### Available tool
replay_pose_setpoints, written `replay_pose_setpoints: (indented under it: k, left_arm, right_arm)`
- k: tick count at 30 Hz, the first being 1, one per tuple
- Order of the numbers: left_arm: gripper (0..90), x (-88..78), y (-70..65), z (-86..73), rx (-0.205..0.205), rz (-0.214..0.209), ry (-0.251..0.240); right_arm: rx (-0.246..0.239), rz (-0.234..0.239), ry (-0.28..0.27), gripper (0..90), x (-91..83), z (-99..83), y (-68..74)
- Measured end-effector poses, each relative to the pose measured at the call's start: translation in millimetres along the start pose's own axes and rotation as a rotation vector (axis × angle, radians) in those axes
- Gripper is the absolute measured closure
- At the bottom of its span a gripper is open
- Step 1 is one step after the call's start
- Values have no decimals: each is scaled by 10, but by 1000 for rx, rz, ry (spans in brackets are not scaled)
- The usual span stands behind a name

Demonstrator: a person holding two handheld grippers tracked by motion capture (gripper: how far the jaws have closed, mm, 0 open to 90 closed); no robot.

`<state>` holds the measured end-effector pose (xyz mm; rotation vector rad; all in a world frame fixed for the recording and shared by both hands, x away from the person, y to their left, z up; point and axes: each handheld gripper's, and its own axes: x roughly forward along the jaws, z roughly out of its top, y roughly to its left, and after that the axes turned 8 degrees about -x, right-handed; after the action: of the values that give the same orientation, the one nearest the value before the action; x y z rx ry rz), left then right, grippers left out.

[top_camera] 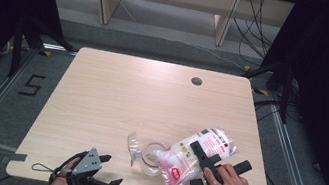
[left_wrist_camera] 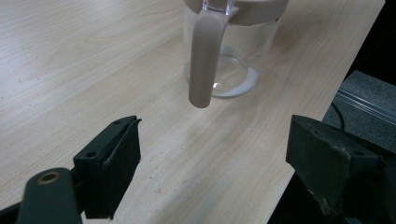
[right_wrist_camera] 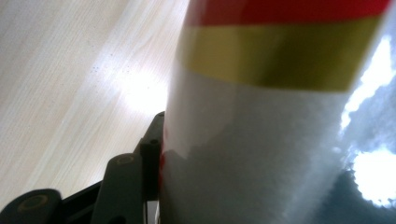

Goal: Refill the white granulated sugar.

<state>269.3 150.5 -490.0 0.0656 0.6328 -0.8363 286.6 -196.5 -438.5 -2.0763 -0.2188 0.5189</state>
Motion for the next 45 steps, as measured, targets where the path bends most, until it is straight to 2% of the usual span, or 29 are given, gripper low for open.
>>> replay_pose_setpoints:
  k: [1, 4, 5, 7, 10, 11, 12, 16, 17, 19, 20, 23, 25, 27, 28, 29, 31, 36, 37, 39, 42, 45]
  left_arm:
    - [174, 13, -16, -5, -22, -10, -19]
    - [174, 5, -7, -4, -8, -3, -9]
    - [174, 14, -15, -6, -19, -10, -26]
    - [174, 11, -15, -3, -21, -8, -21]
    - [174, 6, -9, -6, -10, -3, -12]
    - [174, -1, 3, -2, 5, 5, 1]
    - [174, 9, -10, -5, -12, -5, -13]
    - [174, 6, -11, -8, -13, -3, -12]
    - [174, 2, -1, -5, -1, 2, -3]
    - [174, 22, -13, -10, -15, -8, -22]
    - [174, 14, -17, -8, -15, -6, -15]
    - [174, 21, -15, -14, -18, -14, -17]
    - [174, 19, -8, -9, -9, -6, -14]
    - [175, 19, -12, -10, -23, -12, -15]
    - [174, 18, -9, -11, -22, -10, -13]
    - [174, 27, -9, -14, -26, -14, -25]
    - [174, 16, -11, -11, -17, -6, -9]
    - [176, 21, -26, -12, -27, -11, -24]
    - [176, 16, -8, -10, -16, -10, -9]
    - [176, 15, -8, -11, -13, -9, -11]
    - [176, 23, -33, -13, -33, -13, -29]
    - [176, 27, -24, -16, -28, -19, -20]
  right_arm:
    - [-22, -2, -11, 501, 11, -1, -16]
    - [-20, -3, -6, 502, 14, 0, -10]
    - [-23, -6, -8, 503, 20, 0, -9]
    - [-29, -8, -10, 504, 26, -2, -10]
    - [-30, -8, -16, 505, 31, -7, -15]
    - [-23, -8, -9, 505, 26, -10, -9]
    - [-16, -6, -2, 506, 23, -11, 2]
    - [-23, -8, 0, 507, 37, -23, 7]
    - [-22, -8, -1, 507, 37, -25, 7]
    - [-28, -7, 0, 508, 37, -27, 0]
    - [-25, -18, -3, 508, 41, -30, 2]
    - [-59, -13, -16, 509, 55, -39, -34]
    - [-55, -15, -9, 509, 56, -45, -36]
    - [-61, -18, -13, 510, 56, -44, -51]
    - [-43, -16, -3, 510, 45, -43, -40]
    - [-42, -20, -3, 510, 42, -40, -41]
    - [-51, -17, -6, 511, 36, -39, -49]
    - [-52, -14, 0, 512, 37, -44, -39]
    - [-52, -13, 3, 512, 36, -45, -33]
    - [-67, -14, 1, 513, 39, -44, -35]
    - [-91, -2, 7, 513, 29, -40, -53]
    - [-61, -13, 3, 513, 37, -25, -41]
